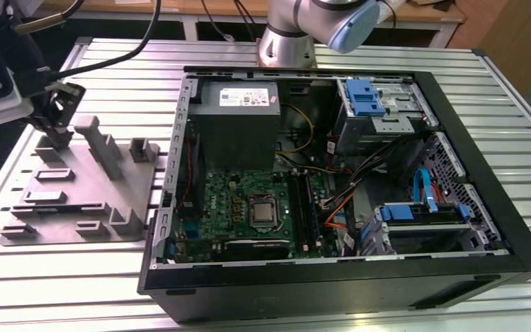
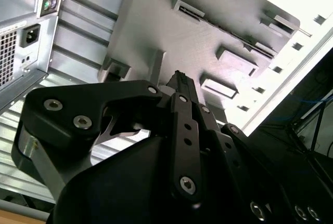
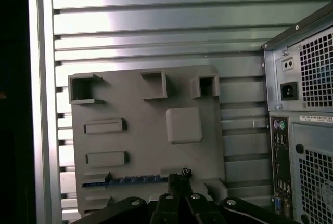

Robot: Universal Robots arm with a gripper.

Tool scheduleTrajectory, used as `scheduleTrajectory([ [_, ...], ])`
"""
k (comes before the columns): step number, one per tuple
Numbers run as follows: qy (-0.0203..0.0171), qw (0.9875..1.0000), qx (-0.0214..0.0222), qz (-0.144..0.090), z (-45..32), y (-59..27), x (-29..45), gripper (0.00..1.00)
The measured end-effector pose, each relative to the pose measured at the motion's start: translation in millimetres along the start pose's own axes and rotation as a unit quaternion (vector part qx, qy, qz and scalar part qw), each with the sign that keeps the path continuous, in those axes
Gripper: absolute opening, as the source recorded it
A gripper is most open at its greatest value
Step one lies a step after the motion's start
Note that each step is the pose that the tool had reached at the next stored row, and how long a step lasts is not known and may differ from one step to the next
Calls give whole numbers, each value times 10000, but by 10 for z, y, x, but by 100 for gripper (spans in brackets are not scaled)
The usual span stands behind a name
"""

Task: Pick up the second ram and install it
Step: 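Reach for the second ram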

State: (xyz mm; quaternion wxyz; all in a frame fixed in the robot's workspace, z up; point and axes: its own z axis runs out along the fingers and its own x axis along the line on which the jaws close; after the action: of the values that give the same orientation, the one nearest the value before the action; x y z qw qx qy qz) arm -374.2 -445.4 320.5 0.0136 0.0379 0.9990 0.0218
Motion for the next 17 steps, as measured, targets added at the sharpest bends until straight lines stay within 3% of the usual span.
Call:
scheduleTrajectory([
  [17, 2, 10000, 0, 0, 174, -161, 267, 10],
])
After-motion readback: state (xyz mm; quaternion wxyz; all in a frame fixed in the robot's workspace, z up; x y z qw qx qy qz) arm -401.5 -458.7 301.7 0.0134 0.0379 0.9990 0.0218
